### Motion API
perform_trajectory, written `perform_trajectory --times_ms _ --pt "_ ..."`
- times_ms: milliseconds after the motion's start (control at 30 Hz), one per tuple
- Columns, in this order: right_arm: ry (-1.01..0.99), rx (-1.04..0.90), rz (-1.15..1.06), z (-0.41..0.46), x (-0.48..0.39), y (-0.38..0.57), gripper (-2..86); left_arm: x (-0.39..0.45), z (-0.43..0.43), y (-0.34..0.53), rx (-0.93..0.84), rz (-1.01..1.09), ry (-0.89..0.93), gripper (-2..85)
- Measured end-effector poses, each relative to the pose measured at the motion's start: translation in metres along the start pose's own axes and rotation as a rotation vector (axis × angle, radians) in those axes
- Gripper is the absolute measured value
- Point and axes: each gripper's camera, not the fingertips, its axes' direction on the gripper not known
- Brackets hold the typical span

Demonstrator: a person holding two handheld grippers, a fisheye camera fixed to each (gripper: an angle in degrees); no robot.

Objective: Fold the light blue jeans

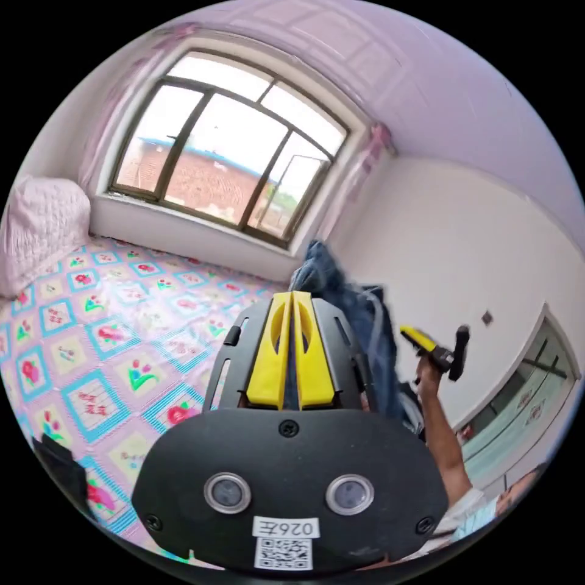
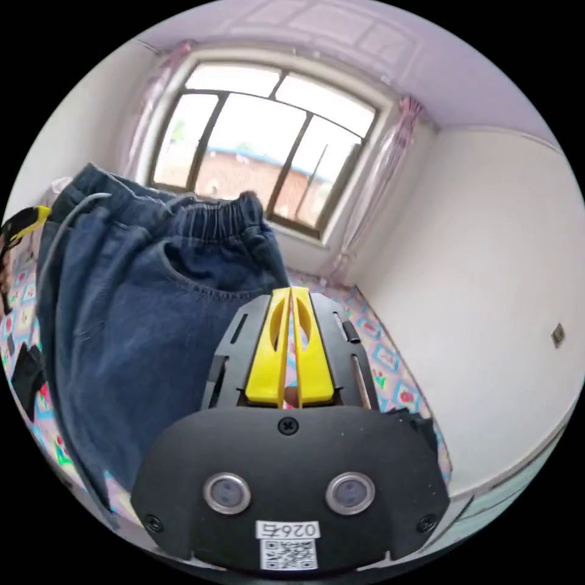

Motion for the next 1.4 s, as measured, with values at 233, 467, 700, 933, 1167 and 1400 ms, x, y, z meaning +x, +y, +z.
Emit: perform_trajectory --times_ms 233,467,700,933,1167,1400 --pt "-0.308 0.035 0.160 0.193 0.008 0.127 -1.1 -0.123 0.080 0.053 -0.250 0.007 0.179 -1.0" --pt "-0.588 -0.187 0.332 0.232 0.027 0.364 3.0 -0.179 0.048 0.206 -0.485 -0.286 0.532 -0.8" --pt "-0.469 -0.509 0.384 0.180 -0.006 0.510 5.9 -0.096 0.012 0.285 -0.686 -0.297 0.617 4.3" --pt "-0.351 -0.609 0.354 0.174 -0.028 0.538 12.1 -0.053 -0.018 0.270 -0.769 -0.256 0.501 14.9" --pt "-0.406 -0.672 0.356 0.184 -0.030 0.513 -0.6 -0.010 0.033 0.234 -0.920 -0.105 0.470 0.0" --pt "-0.476 -0.508 0.557 0.098 0.034 0.504 -0.8 0.028 0.013 0.214 -0.964 -0.066 0.686 -1.0"
